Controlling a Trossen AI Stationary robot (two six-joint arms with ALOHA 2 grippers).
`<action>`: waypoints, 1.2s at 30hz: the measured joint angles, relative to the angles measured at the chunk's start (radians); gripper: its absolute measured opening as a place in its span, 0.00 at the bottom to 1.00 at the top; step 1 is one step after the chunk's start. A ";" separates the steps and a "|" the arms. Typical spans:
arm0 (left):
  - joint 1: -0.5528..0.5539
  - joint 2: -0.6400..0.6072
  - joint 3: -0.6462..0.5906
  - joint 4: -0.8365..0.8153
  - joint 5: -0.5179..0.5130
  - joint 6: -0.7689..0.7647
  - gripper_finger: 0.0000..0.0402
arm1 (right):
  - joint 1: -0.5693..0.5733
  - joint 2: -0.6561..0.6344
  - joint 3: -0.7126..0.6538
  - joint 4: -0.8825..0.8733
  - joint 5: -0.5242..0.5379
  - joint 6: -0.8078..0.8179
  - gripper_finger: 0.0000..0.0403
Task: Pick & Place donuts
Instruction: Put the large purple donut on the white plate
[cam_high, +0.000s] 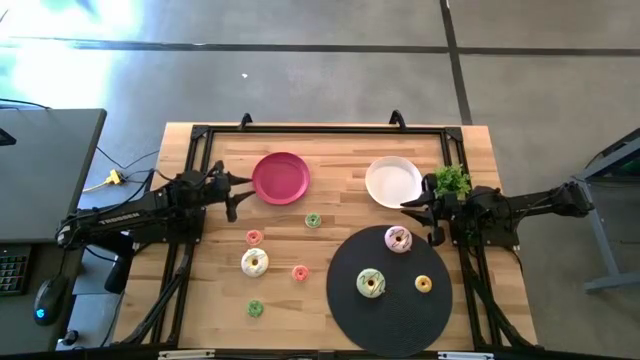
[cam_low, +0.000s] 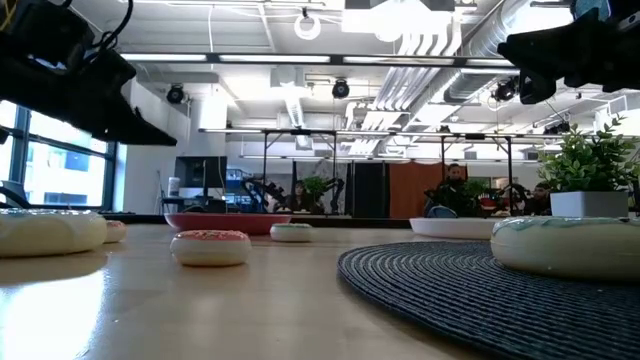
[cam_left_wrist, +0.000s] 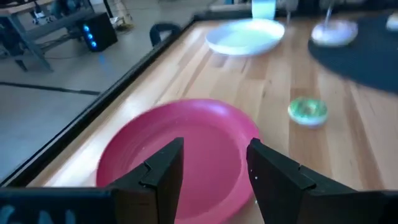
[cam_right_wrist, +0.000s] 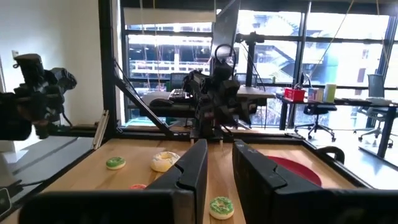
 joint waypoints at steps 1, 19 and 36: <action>0.000 0.000 0.001 0.020 0.015 -0.060 0.42 | 0.000 0.000 0.000 -0.001 0.004 0.014 0.17; 0.000 0.003 0.004 0.225 -0.285 -0.246 0.42 | 0.000 0.021 0.114 -0.484 0.089 0.279 0.53; 0.000 0.003 0.005 0.316 -0.102 -0.332 0.42 | 0.003 0.716 0.323 -0.763 -0.086 0.601 0.52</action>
